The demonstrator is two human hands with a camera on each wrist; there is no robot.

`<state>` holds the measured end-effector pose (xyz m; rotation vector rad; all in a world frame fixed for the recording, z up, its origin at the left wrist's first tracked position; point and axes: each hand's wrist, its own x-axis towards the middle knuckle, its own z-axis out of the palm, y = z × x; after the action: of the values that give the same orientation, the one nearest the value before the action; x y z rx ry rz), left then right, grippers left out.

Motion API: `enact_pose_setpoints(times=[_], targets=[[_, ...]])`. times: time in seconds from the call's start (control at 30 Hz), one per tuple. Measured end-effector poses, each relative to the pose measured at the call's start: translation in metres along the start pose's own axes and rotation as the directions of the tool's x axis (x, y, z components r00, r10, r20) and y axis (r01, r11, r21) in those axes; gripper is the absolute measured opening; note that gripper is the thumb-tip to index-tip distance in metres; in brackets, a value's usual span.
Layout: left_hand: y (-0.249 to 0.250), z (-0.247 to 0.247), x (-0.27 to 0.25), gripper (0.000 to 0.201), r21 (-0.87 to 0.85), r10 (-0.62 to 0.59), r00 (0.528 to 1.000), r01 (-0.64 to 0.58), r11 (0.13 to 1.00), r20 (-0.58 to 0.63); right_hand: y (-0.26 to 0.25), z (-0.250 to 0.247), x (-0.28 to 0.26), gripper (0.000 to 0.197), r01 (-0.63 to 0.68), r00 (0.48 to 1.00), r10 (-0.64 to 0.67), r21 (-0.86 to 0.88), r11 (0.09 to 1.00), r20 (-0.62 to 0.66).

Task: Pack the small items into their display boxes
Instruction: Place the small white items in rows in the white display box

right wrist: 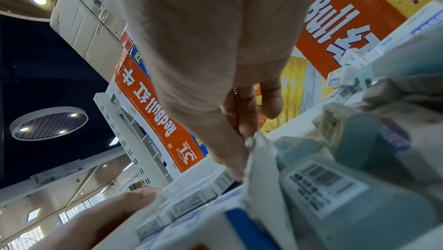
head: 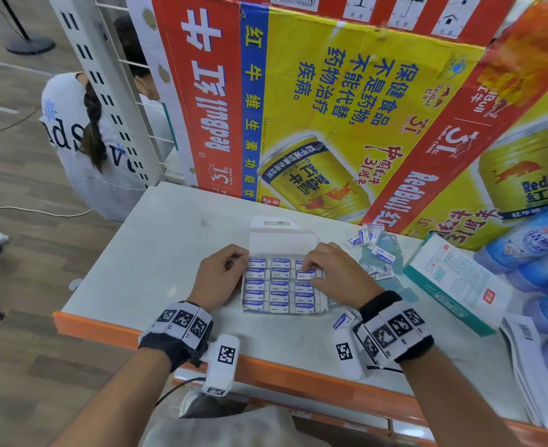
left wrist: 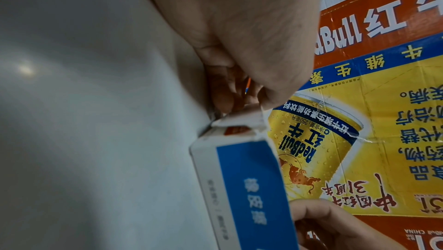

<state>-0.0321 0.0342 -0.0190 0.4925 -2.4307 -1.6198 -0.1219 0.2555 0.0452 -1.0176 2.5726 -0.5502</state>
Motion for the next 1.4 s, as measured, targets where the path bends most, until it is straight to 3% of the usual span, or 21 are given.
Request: enact_pose_setpoints(times=[0.33,0.43,0.57,0.67,0.77,0.87,1.1,1.27,1.4], targets=[[0.000,0.000,0.000,0.011,-0.006,0.006,1.000,-0.006,1.000,0.001,-0.003,0.000,0.006,0.014,-0.007,0.999,0.009,-0.074,0.997,0.030],[0.000,0.000,0.000,0.012,-0.008,0.007,1.000,-0.007,1.000,0.003,0.003,-0.002,0.006,0.013,-0.004,0.999,0.003,0.009,1.000,0.049],[-0.001,0.000,0.000,0.012,-0.010,0.005,1.000,-0.005,1.000,0.003,0.019,-0.015,0.009,0.012,-0.055,0.991,0.068,0.107,0.993,-0.116],[0.000,0.000,0.000,0.013,-0.015,0.009,1.000,-0.009,1.000,0.004,0.040,-0.027,0.014,0.033,-0.189,0.969,0.178,-0.047,0.981,-0.169],[0.001,0.000,0.000,0.013,-0.027,0.009,1.000,-0.009,1.000,0.004,0.057,-0.033,0.017,0.050,-0.306,0.951,0.298,-0.148,0.940,-0.079],[0.001,0.000,-0.001,0.013,-0.020,0.004,1.000,-0.004,1.000,0.009,0.064,-0.033,0.021,0.046,-0.338,0.940,0.338,-0.224,0.914,-0.039],[0.000,-0.001,-0.001,0.013,-0.004,0.007,1.000,-0.007,1.000,0.013,0.067,-0.033,0.025,0.023,-0.357,0.934,0.339,-0.241,0.903,-0.114],[0.000,-0.001,-0.001,0.013,-0.008,0.004,1.000,-0.004,1.000,0.015,0.072,-0.028,0.024,0.039,-0.422,0.904,0.401,-0.167,0.891,-0.145],[-0.001,-0.001,-0.001,0.013,-0.007,0.008,1.000,-0.008,1.000,0.016,0.073,-0.029,0.026,0.041,-0.452,0.892,0.439,-0.267,0.851,-0.110]])
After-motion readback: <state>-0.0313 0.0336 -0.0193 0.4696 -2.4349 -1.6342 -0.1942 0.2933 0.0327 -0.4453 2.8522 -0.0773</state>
